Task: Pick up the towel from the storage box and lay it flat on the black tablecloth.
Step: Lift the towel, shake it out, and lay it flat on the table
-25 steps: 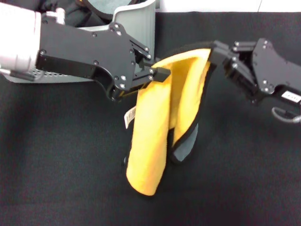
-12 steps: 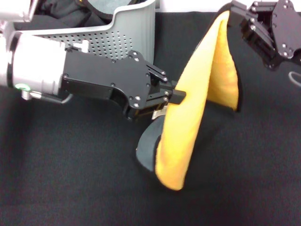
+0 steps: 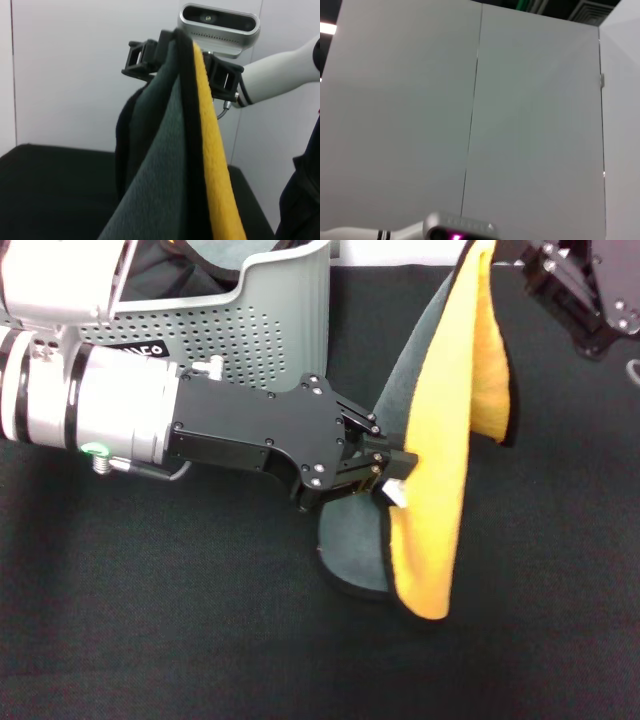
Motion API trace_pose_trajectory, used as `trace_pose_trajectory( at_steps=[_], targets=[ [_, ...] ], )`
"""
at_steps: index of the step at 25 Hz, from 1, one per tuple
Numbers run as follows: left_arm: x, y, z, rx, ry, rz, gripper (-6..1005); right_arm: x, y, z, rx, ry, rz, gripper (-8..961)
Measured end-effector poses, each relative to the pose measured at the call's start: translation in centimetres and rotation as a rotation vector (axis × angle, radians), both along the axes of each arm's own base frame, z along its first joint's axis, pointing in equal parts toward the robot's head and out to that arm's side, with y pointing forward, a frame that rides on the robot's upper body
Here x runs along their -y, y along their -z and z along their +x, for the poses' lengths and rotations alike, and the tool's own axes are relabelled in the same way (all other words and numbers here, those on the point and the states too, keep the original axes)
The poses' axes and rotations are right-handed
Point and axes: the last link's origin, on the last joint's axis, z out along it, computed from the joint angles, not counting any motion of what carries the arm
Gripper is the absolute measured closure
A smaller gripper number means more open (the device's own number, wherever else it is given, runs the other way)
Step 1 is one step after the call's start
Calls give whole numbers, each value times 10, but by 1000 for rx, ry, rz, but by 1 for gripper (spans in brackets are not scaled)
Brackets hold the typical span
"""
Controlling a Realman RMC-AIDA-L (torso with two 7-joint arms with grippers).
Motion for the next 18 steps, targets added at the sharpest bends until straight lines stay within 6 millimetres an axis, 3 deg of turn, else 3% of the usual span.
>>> trace_pose_trajectory(
  at_steps=[12, 18],
  targets=[
    [3, 23, -15, 58, -3, -13, 906, -1, -16, -3, -50, -16, 50, 943],
    [4, 24, -18, 99, -15, -5, 904, 1, -17, -2, -50, -21, 54, 942]
  ],
)
